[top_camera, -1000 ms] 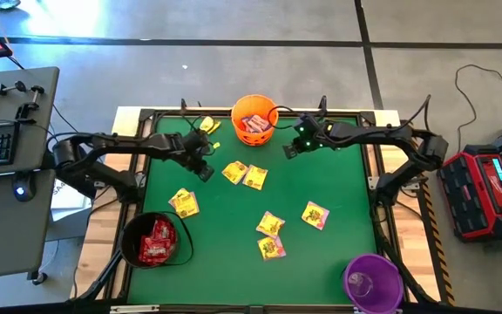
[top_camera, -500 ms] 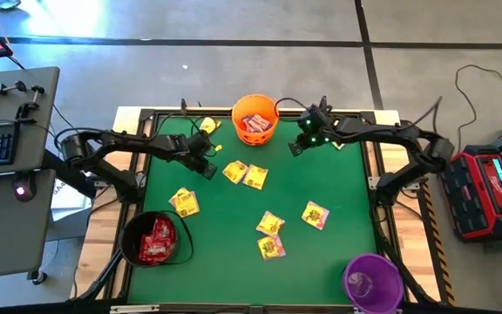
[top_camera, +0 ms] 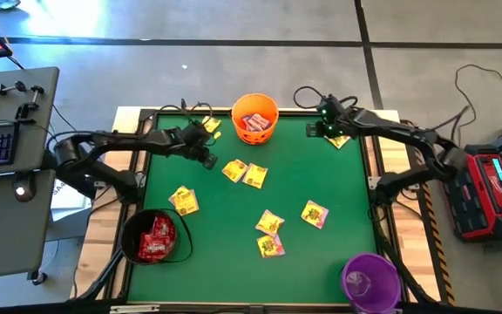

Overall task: Sort candy by brand, put in halloween buckets
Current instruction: Put the yellow candy into the purple bucket

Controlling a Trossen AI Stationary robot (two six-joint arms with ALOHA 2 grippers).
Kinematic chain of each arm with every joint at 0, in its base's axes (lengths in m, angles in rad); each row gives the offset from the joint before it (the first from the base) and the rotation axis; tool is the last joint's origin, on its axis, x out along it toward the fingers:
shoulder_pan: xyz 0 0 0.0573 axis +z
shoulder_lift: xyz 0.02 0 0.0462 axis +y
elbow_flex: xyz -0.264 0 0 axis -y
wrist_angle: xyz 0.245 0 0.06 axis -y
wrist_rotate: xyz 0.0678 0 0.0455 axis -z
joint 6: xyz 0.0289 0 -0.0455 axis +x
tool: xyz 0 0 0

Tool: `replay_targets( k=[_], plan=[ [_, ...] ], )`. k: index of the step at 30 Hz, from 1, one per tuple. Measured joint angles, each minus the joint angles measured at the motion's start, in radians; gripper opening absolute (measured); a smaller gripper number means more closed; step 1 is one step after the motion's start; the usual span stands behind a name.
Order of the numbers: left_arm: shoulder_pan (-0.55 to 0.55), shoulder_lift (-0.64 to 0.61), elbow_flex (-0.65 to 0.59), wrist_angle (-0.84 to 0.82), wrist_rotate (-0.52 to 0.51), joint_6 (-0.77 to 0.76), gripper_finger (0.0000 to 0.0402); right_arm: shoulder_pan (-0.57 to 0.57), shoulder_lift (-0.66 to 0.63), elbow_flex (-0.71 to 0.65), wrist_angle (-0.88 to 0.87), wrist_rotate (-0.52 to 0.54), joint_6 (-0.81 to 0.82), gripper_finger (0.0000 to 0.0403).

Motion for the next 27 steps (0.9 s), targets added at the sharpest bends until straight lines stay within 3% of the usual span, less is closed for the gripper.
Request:
replay_targets(
  k=[6,10,22,27],
  plan=[
    [-0.002,-0.14,0.012,0.023,-0.024,0.028,0.0,-0.047,0.081,0.0,0.004,0.166,0.098,0.0224],
    [-0.003,-0.215,0.012,0.047,-0.048,-0.043,0.0,-0.079,0.135,0.0,-0.004,0.228,0.14,0.0265],
    [-0.004,-0.275,0.012,0.04,-0.09,-0.041,0.0,-0.153,0.277,0.0,0.085,0.157,0.161,0.0272],
    [-0.004,-0.274,0.012,0.031,-0.089,-0.024,0.0,-0.154,0.328,0.001,0.088,0.166,0.184,0.0254]
  ],
)
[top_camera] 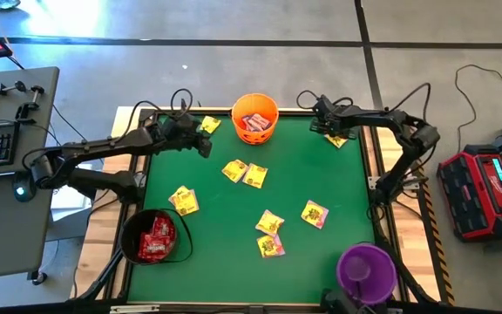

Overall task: Sort candy by brand, put in halloween buckets
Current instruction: Put the yellow candy into the purple bucket

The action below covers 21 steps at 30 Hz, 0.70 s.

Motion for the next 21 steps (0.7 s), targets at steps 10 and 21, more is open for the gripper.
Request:
replay_targets(
  k=[10,21],
  plan=[
    [0.0,0.0,0.0,-0.003,0.004,0.001,0.0,0.016,0.013,0.0,-0.005,0.034,-0.01,0.0089],
    [-0.001,0.0,0.0,-0.003,0.029,0.001,0.0,0.035,-0.064,-0.002,-0.034,0.007,-0.046,0.0012]
  ],
)
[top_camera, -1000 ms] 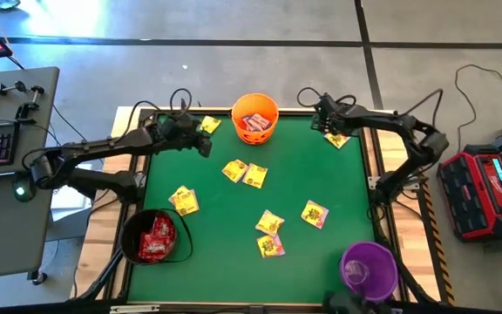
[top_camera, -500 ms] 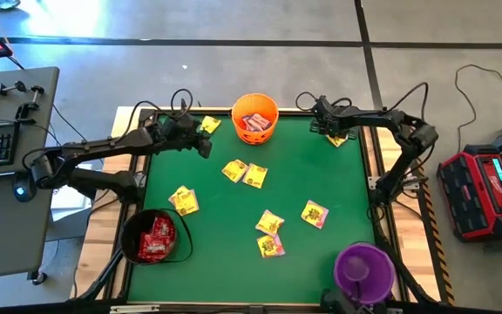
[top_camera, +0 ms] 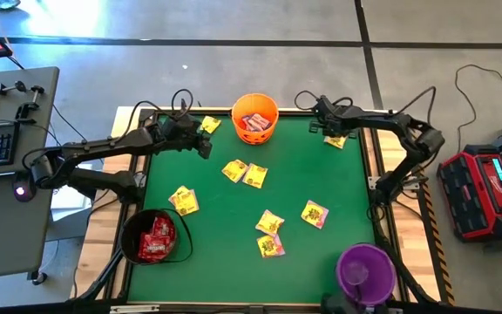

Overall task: Sort candy by brand, put in halloween buckets
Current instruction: Put the yellow candy into the purple bucket

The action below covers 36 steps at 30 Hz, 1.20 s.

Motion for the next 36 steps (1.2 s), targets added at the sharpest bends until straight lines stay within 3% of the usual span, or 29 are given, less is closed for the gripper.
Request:
replay_targets(
  k=[13,26,30,36],
  plan=[
    [0.0,0.0,0.0,0.0,0.002,0.01,0.0,0.012,-0.17,0.0,-0.01,-0.169,-0.07,0.0],
    [0.0,0.0,0.0,0.0,0.002,0.045,0.0,0.012,-0.201,0.0,0.112,-0.177,-0.223,0.0],
    [0.0,0.0,0.0,0.0,0.002,0.045,0.0,0.018,-0.249,0.0,0.08,-0.21,-0.233,0.0],
    [0.0,0.0,0.0,0.0,0.001,0.045,0.0,0.032,-0.355,0.0,0.052,-0.166,-0.358,0.0]
  ],
)
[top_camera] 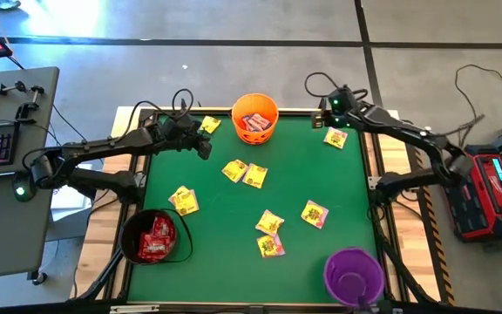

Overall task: Sort candy by brand, put in halloween buckets
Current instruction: Put the yellow candy into the purple bucket

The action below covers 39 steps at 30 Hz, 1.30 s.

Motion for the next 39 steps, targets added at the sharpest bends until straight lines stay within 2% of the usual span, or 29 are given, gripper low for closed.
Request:
replay_targets(
  k=[5,13,16,21,24,27,34,36,39],
  plan=[
    [0.0,0.0,0.0,0.0,0.0,0.008,0.0,0.0,-0.07,0.0,-0.018,0.057,-0.061,0.0],
    [0.0,0.0,0.0,0.0,0.0,0.008,0.0,-0.007,-0.083,0.0,-0.049,0.111,-0.139,0.0],
    [0.0,0.0,0.0,0.0,0.0,0.008,0.0,-0.007,-0.094,0.0,-0.048,0.07,-0.127,0.0],
    [-0.005,0.0,0.0,0.0,0.001,0.007,0.0,0.005,-0.091,0.0,-0.12,-0.092,0.046,0.0011],
    [-0.008,0.0,0.0,0.0,0.003,0.008,0.0,0.067,-0.058,0.0,-0.122,-0.118,0.115,0.0045],
    [-0.008,0.0,0.0,-0.002,0.002,0.008,0.0,0.137,-0.008,0.0,-0.109,-0.085,0.203,0.0103],
    [-0.008,0.0,0.0,-0.028,0.003,0.01,0.0,0.234,0.14,0.0,-0.044,0.125,0.391,0.0248],
    [-0.008,0.0,0.0,-0.034,0.003,0.024,0.0,0.238,0.187,0.0,-0.031,0.184,0.412,0.0274],
    [-0.008,0.0,0.0,-0.046,0.005,0.033,0.0,0.238,0.253,0.0,-0.016,0.255,0.415,0.0292]
  ],
)
